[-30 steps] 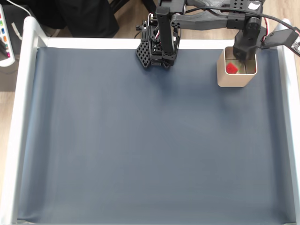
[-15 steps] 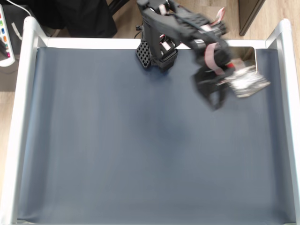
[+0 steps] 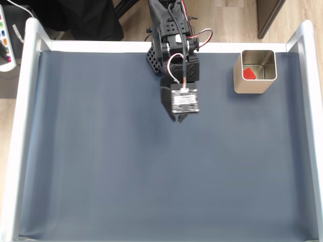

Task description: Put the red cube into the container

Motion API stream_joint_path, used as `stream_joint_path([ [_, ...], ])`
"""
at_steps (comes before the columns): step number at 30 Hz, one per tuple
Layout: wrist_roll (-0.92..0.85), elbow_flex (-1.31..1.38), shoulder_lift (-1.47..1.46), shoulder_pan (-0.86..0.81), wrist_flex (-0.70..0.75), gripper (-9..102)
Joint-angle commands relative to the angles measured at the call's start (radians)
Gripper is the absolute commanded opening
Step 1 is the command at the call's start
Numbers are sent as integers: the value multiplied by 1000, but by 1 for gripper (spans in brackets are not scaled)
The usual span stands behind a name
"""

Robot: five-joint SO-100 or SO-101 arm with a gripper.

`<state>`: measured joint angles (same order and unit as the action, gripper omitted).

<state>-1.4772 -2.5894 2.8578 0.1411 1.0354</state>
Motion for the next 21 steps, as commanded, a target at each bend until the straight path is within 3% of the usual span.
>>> stream_joint_path([
  [1, -18, -101, 66, -81, -51, 0],
  [11, -60, -430, 316, -133, -67, 0],
  [21, -173, -538, 437, -193, 112, 0],
])
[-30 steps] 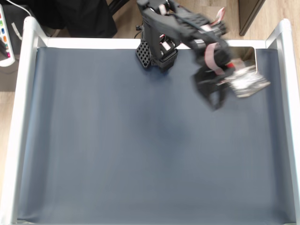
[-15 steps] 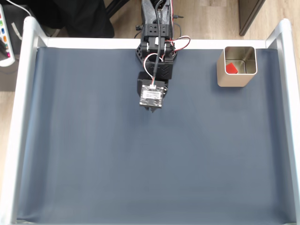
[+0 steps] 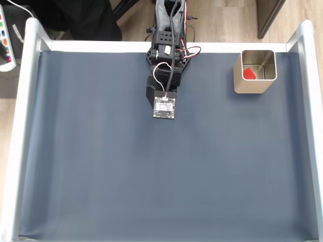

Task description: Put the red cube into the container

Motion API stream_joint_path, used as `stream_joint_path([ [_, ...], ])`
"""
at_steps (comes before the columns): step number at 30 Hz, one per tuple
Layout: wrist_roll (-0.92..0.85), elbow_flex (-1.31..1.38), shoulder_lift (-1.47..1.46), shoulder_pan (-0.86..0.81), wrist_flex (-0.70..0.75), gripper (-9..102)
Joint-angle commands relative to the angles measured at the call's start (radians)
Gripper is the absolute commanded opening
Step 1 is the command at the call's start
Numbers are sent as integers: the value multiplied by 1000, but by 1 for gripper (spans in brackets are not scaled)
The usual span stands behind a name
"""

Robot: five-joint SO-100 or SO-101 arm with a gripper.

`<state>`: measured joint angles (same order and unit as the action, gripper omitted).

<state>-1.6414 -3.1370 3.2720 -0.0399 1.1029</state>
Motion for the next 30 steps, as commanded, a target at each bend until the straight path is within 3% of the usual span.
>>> stream_joint_path([
  [1, -28, 8, 38, -14, 77, 0],
  [4, -78, 8, 83, -12, 158, 0],
  [13, -41, 8, 83, -20, 176, 0],
  [18, 87, 8, 83, -17, 199, 1],
  [30, 80, 8, 83, -17, 199, 1],
])
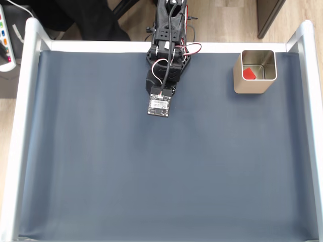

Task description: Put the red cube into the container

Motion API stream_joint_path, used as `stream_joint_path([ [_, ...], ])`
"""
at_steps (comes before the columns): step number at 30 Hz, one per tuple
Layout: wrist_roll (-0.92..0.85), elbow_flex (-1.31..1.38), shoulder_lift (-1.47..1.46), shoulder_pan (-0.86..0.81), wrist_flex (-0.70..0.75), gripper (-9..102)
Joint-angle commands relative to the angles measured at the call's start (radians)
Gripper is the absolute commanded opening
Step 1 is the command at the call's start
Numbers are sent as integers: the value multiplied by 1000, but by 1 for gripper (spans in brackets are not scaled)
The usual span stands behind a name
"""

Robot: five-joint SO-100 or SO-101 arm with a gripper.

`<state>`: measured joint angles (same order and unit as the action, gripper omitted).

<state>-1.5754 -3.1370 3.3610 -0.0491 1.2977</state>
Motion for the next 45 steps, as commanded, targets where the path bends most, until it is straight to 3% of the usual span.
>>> stream_joint_path([
  [1, 14, 8, -6, -8, 5, 1],
  [38, 9, 8, -6, -6, 5, 1],
  [45, 8, 8, -6, -114, 5, 1],
])
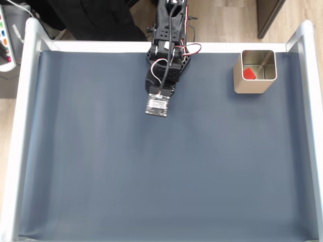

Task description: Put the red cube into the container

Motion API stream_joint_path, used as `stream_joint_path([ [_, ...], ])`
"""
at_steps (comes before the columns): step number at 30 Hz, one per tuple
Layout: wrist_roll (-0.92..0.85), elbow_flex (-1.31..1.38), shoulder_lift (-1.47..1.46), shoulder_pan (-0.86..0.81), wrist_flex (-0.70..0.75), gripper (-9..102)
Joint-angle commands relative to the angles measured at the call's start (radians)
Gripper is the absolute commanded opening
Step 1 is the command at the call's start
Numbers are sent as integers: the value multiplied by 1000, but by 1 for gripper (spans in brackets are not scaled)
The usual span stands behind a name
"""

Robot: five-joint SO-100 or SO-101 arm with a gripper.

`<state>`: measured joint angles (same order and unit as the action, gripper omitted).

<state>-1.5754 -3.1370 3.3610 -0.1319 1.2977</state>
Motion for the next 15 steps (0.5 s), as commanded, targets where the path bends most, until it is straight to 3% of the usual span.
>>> stream_joint_path([
  [1, 8, 8, -6, -31, 5, 1],
  [15, 11, 8, -6, -34, 5, 1],
])
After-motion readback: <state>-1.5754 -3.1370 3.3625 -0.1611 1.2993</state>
